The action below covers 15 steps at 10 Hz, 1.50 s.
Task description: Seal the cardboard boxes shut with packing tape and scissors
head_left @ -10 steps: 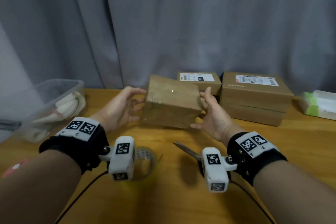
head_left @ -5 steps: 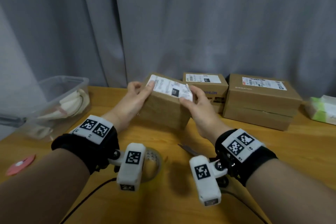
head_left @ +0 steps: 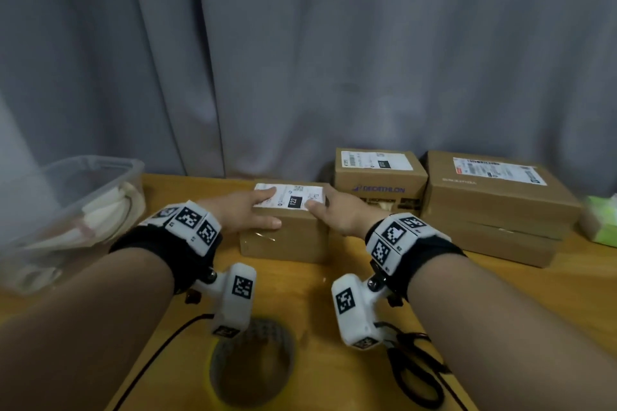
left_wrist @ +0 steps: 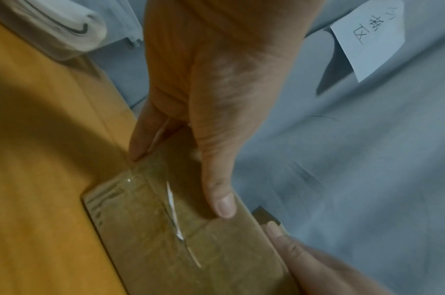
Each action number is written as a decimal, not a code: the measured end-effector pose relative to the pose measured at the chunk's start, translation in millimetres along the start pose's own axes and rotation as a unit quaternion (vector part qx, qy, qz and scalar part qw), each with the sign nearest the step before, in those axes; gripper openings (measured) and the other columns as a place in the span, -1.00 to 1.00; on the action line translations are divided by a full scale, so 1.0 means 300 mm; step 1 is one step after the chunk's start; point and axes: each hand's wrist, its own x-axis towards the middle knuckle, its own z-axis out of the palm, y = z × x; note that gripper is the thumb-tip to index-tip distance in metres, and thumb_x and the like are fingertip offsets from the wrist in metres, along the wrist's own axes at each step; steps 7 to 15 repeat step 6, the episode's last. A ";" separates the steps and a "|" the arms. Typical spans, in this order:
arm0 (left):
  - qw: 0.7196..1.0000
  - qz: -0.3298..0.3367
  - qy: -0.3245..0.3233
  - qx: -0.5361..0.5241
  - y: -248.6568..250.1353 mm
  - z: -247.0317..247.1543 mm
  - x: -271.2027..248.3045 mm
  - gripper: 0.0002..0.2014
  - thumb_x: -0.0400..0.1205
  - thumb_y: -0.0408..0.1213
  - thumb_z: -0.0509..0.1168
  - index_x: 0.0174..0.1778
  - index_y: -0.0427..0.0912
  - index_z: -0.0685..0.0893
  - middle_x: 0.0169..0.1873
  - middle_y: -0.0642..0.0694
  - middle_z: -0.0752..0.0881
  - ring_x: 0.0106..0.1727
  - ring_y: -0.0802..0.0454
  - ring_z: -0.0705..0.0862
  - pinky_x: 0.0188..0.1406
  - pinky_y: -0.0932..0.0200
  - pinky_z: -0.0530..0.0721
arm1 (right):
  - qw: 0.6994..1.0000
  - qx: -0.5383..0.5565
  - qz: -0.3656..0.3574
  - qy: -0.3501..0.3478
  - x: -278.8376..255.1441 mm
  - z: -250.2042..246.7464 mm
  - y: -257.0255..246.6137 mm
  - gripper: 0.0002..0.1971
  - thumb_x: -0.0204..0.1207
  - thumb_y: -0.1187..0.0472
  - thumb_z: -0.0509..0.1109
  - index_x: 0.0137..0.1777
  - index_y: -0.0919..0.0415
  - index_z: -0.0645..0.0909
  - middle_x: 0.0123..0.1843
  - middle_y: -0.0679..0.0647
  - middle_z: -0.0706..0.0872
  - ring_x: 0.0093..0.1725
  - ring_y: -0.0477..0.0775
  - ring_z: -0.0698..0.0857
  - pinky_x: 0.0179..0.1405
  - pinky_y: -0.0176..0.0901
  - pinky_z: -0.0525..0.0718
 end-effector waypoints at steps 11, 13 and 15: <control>0.979 -0.039 0.157 0.127 0.016 -0.004 0.224 -0.46 0.72 -0.09 0.15 0.64 0.06 0.19 0.58 -0.30 0.25 0.60 -0.25 0.16 0.55 -0.01 0.15 | 0.988 -0.093 -0.013 0.122 -0.004 -0.121 0.192 -0.75 0.67 0.08 0.22 0.03 0.20 0.68 -0.12 0.10 0.71 -0.11 0.11 0.67 -0.21 -0.14 0.58; 0.979 -0.039 0.157 0.127 0.016 -0.004 0.224 -0.46 0.72 -0.09 0.15 0.64 0.06 0.19 0.58 -0.30 0.25 0.60 -0.25 0.16 0.55 -0.01 0.15 | 0.988 -0.093 -0.013 0.122 -0.004 -0.121 0.192 -0.75 0.67 0.08 0.22 0.03 0.20 0.68 -0.12 0.10 0.71 -0.11 0.11 0.67 -0.21 -0.14 0.58; 0.979 -0.039 0.157 0.127 0.016 -0.004 0.224 -0.46 0.72 -0.09 0.15 0.64 0.06 0.19 0.58 -0.30 0.25 0.60 -0.25 0.16 0.55 -0.01 0.15 | 0.988 -0.093 -0.013 0.122 -0.004 -0.121 0.192 -0.75 0.67 0.08 0.22 0.03 0.20 0.68 -0.12 0.10 0.71 -0.11 0.11 0.67 -0.21 -0.14 0.58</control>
